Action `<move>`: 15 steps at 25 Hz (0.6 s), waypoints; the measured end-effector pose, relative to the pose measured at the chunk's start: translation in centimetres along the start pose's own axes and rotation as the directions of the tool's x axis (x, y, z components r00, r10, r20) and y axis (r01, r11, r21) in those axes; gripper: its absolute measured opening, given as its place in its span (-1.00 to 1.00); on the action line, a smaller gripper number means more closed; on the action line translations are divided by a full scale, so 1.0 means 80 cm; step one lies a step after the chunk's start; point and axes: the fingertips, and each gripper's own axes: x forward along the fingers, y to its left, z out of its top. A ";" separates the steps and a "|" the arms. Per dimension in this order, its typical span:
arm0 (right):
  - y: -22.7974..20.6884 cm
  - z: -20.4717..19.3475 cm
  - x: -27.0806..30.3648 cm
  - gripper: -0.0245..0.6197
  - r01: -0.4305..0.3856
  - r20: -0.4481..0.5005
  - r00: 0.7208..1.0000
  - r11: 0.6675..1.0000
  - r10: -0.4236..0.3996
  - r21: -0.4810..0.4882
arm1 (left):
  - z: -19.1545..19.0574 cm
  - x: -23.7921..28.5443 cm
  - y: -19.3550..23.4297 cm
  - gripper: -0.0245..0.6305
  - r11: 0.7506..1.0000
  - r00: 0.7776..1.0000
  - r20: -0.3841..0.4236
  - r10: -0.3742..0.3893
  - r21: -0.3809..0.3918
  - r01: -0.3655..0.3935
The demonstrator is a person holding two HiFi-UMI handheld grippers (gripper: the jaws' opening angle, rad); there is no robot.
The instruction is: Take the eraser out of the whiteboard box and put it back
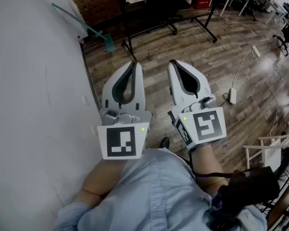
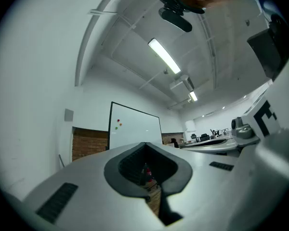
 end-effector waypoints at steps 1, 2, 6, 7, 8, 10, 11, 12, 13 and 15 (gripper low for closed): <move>-0.001 0.000 0.001 -0.92 0.000 -0.001 1.000 1.000 0.000 0.000 | -0.001 0.002 0.000 -0.91 1.000 1.000 -0.001 0.000 -0.001 0.000; -0.003 -0.001 0.001 -0.92 0.000 -0.001 1.000 1.000 0.000 0.000 | -0.001 0.003 -0.001 -0.91 1.000 1.000 -0.002 0.000 -0.002 0.000; -0.007 -0.002 0.004 -0.92 -0.001 0.000 1.000 1.000 0.001 0.002 | -0.005 0.007 -0.002 -0.91 1.000 1.000 -0.007 -0.001 -0.004 0.001; -0.008 -0.003 0.003 -0.92 -0.002 0.000 1.000 1.000 0.002 0.003 | -0.005 0.008 -0.003 -0.91 1.000 1.000 -0.007 -0.001 -0.003 0.001; -0.010 -0.004 0.003 -0.92 -0.002 -0.001 1.000 1.000 0.002 0.005 | -0.007 0.009 -0.005 -0.91 1.000 1.000 -0.008 -0.002 -0.003 0.002; -0.014 -0.007 0.002 -0.92 -0.002 0.001 1.000 1.000 0.002 0.007 | -0.009 0.013 -0.008 -0.91 1.000 1.000 -0.005 -0.002 -0.002 0.002; -0.017 -0.008 0.002 -0.92 -0.003 0.002 1.000 1.000 0.003 0.008 | -0.009 0.015 -0.010 -0.91 1.000 1.000 -0.001 -0.001 -0.003 0.001; -0.020 -0.010 0.002 -0.92 -0.004 0.003 1.000 1.000 0.004 0.009 | -0.010 0.017 -0.013 -0.91 1.000 1.000 0.002 0.000 -0.006 0.000; -0.023 -0.012 0.002 -0.92 -0.005 0.002 1.000 1.000 0.005 0.012 | -0.011 0.020 -0.015 -0.91 1.000 1.000 0.004 0.001 -0.012 -0.001; -0.029 -0.017 0.001 -0.92 -0.015 -0.004 1.000 1.000 0.015 0.022 | -0.016 0.025 -0.021 -0.91 1.000 1.000 0.000 -0.001 -0.025 0.001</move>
